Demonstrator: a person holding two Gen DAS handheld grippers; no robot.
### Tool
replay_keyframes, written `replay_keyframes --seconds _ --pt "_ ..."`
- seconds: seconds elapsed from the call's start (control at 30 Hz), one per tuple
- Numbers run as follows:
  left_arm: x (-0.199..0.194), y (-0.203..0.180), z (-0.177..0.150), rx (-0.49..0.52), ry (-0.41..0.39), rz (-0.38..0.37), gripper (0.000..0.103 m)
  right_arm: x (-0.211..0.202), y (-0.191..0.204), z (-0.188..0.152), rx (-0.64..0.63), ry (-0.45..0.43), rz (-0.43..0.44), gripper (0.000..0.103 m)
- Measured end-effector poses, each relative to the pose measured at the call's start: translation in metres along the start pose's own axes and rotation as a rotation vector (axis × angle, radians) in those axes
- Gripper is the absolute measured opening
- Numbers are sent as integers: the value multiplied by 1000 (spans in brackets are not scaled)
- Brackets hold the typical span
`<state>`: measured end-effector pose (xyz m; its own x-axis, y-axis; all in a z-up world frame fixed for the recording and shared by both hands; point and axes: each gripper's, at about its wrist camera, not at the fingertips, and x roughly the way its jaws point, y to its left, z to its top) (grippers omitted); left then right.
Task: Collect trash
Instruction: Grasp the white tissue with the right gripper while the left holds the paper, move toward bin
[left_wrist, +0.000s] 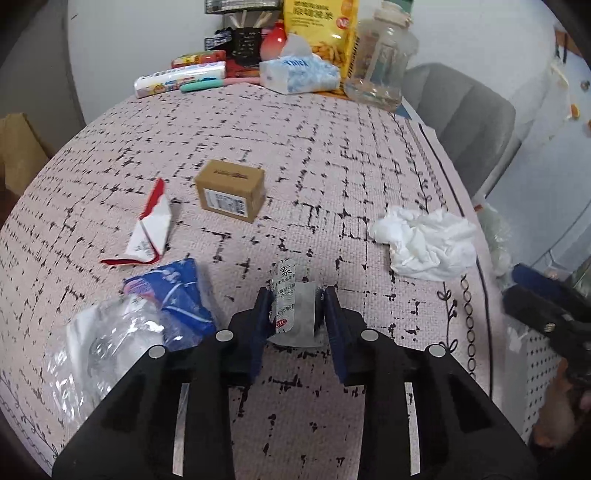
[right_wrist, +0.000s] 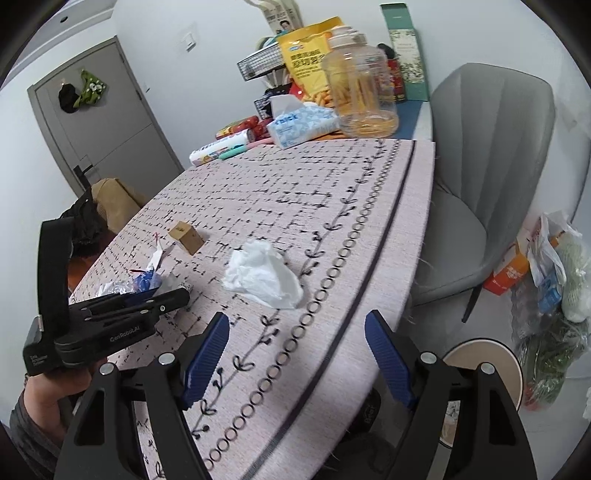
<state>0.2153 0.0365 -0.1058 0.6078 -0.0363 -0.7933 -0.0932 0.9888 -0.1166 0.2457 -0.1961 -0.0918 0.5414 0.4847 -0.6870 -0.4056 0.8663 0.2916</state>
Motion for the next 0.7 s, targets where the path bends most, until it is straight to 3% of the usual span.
replay_keyframes --seconds 0.2,0.5,0.53,0.6,0.7 --pt "-27 9 2 -55 -56 -24 30 20 17 7 -44 20 14 68" --pt "-46 32 2 -136 -103 13 30 53 34 19 -142 74 -20 68" --pt "-49 35 2 -147 -111 16 30 56 36 19 -154 87 -20 64" --pt "-53 38 1 -158 -123 18 30 59 40 17 -175 134 -5 16" --pt "-59 39 0 -167 -137 16 30 51 50 13 -225 121 -13 4"
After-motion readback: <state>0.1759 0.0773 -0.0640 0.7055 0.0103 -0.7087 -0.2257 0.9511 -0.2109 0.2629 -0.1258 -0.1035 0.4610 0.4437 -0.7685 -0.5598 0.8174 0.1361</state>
